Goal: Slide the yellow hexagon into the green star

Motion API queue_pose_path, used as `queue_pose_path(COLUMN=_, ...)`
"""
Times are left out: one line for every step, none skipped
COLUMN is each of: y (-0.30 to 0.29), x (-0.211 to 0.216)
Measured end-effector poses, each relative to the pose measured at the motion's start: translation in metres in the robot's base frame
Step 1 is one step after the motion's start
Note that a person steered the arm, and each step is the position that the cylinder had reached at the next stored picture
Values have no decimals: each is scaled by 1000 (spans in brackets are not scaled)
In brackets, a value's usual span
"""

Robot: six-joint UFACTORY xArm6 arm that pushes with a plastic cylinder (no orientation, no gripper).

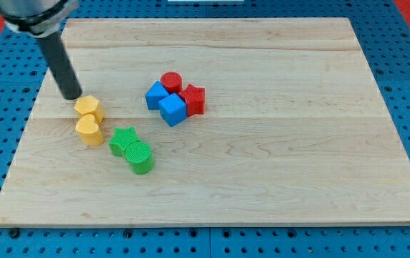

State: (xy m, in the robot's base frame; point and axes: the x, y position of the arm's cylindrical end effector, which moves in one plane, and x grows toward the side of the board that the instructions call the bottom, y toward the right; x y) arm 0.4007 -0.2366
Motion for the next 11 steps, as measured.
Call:
queue_pose_path(y=51, x=42)
queue_pose_path(y=47, x=33)
queue_pose_path(y=76, x=16)
queue_pose_path(y=92, x=4)
queue_pose_path(y=108, x=20)
queue_pose_path(y=108, x=55)
queue_pose_path(y=108, x=78)
queue_pose_path(y=108, x=98)
queue_pose_path(y=98, x=64)
queue_pose_path(y=77, x=57)
queue_pose_path(y=42, x=72)
